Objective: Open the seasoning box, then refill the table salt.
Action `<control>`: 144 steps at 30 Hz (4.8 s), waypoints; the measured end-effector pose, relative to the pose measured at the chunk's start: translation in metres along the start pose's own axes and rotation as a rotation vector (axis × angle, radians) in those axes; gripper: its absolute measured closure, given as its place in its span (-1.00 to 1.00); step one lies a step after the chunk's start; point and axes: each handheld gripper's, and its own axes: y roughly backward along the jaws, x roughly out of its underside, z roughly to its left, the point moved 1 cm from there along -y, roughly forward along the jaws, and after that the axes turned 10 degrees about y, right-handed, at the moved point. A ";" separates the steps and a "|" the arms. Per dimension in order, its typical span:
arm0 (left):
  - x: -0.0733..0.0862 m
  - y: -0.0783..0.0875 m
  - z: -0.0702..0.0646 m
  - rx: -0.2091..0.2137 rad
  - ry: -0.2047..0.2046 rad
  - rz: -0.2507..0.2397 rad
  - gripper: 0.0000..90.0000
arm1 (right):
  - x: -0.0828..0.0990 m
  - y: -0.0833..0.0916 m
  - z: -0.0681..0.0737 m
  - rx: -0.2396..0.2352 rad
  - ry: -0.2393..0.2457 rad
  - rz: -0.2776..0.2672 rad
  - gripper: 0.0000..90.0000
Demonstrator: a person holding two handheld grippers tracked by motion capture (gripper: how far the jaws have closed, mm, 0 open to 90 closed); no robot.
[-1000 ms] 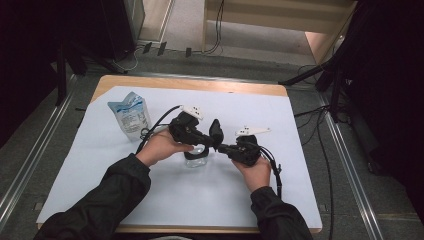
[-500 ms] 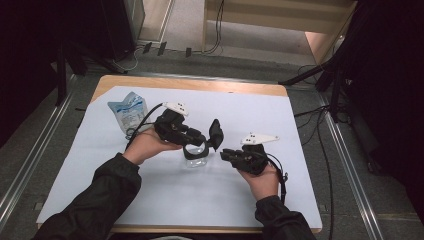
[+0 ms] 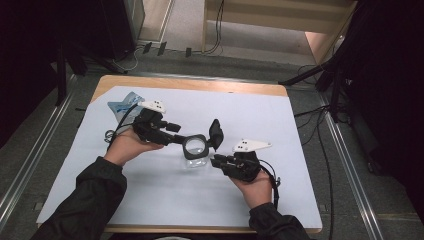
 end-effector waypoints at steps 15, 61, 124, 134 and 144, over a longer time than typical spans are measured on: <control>0.024 0.039 0.015 -0.088 0.034 -0.053 -0.20 | -0.018 -0.019 0.027 -0.075 0.053 0.004 0.21; 0.067 0.109 0.089 -0.312 0.252 -0.085 0.33 | -0.029 -0.044 0.028 -0.119 0.075 0.043 0.15; 0.020 0.121 0.020 -0.203 0.131 -0.033 1.00 | -0.037 -0.053 0.045 -0.108 0.132 -0.026 0.04; 0.013 0.131 -0.023 -0.137 0.069 -0.030 1.00 | -0.051 -0.085 0.062 -0.126 0.167 -0.033 -0.10; 0.014 0.140 -0.047 -0.092 0.040 -0.023 1.00 | -0.058 -0.114 0.075 -0.080 0.161 -0.002 -0.08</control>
